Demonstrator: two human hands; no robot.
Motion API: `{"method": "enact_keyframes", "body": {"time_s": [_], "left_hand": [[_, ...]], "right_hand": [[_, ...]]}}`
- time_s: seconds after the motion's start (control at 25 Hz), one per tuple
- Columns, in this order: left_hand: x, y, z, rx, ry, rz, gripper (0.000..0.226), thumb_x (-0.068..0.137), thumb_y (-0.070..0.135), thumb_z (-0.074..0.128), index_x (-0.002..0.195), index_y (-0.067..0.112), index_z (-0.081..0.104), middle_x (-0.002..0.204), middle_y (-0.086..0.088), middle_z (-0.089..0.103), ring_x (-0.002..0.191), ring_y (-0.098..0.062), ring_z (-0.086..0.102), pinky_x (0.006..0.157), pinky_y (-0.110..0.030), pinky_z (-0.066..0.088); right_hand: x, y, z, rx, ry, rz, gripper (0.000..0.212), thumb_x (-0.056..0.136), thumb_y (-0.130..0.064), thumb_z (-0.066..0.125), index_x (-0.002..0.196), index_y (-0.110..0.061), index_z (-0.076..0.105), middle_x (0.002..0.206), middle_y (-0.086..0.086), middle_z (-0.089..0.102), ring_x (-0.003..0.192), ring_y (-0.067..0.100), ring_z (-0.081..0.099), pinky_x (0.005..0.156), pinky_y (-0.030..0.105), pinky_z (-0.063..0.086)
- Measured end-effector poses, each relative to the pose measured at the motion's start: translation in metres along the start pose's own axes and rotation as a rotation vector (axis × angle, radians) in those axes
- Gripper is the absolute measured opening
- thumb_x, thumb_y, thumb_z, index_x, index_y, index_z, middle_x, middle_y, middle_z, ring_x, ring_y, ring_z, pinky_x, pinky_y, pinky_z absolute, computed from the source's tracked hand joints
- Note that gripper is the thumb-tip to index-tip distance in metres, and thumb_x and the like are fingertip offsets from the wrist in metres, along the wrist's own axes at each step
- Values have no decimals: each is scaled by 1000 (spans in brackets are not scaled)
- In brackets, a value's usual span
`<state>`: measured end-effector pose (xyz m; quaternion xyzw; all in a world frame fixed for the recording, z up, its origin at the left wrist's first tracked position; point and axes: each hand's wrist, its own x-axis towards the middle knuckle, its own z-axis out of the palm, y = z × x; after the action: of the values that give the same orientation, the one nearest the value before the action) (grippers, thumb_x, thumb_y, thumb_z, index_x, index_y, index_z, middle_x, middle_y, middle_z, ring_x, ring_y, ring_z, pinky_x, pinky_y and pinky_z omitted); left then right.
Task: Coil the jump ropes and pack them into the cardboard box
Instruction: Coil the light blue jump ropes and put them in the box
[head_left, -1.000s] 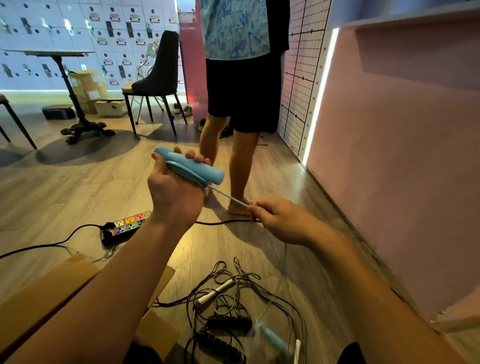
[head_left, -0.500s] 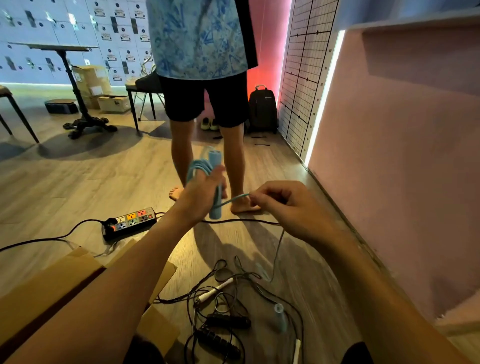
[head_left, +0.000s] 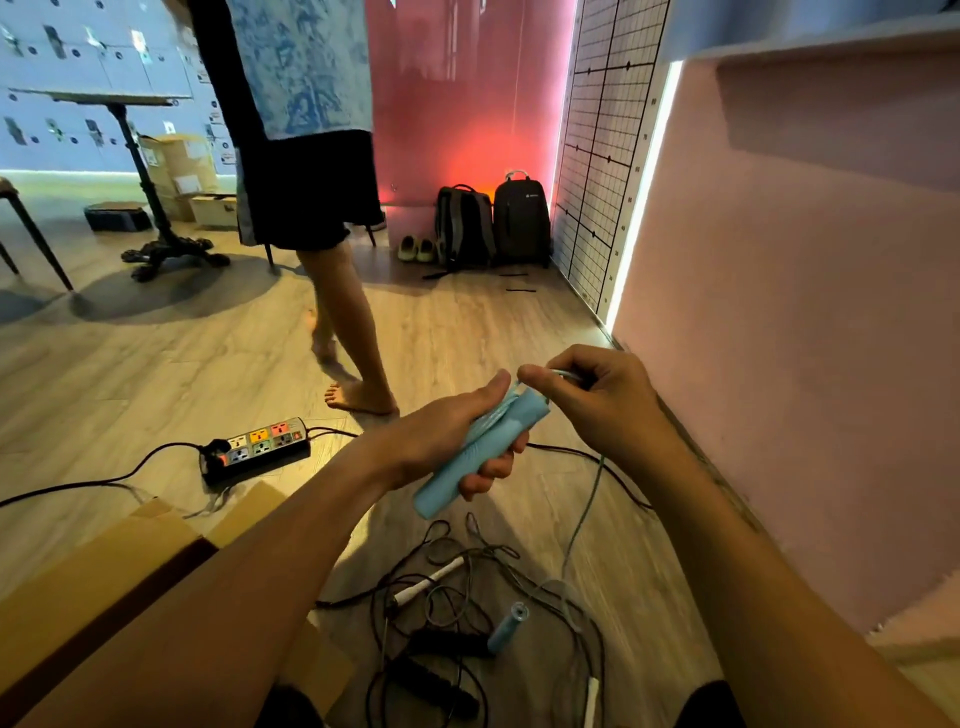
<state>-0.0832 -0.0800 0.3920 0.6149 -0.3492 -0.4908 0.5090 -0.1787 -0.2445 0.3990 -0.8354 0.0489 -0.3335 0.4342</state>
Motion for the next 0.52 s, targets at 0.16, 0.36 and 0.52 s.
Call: {"method": "enact_keyframes", "body": {"time_s": [0.16, 0.36, 0.52], "left_hand": [[-8, 10, 2, -503, -101, 242, 62, 96, 65, 24, 79, 15, 56, 58, 0, 44, 41, -10, 42, 44, -24, 38], [-6, 19, -7, -990, 123, 775, 51, 102, 53, 21, 88, 16, 53, 68, 4, 47, 54, -9, 46, 57, -24, 47], [1, 16, -34, -1301, 591, 937, 41, 104, 42, 30, 90, 11, 53, 70, -3, 54, 59, -16, 56, 67, -27, 52]], "right_hand": [[1, -4, 3, 80, -52, 94, 46, 91, -45, 59, 77, -2, 69, 58, 10, 46, 49, 8, 36, 46, 16, 30], [-1, 4, 17, -84, -222, 79, 42, 101, -43, 48, 76, -13, 63, 61, 3, 50, 54, 5, 42, 55, 25, 35], [-7, 5, 12, -189, -430, 84, 39, 103, -43, 46, 78, -18, 62, 64, -6, 52, 55, 2, 42, 57, 21, 37]]}}
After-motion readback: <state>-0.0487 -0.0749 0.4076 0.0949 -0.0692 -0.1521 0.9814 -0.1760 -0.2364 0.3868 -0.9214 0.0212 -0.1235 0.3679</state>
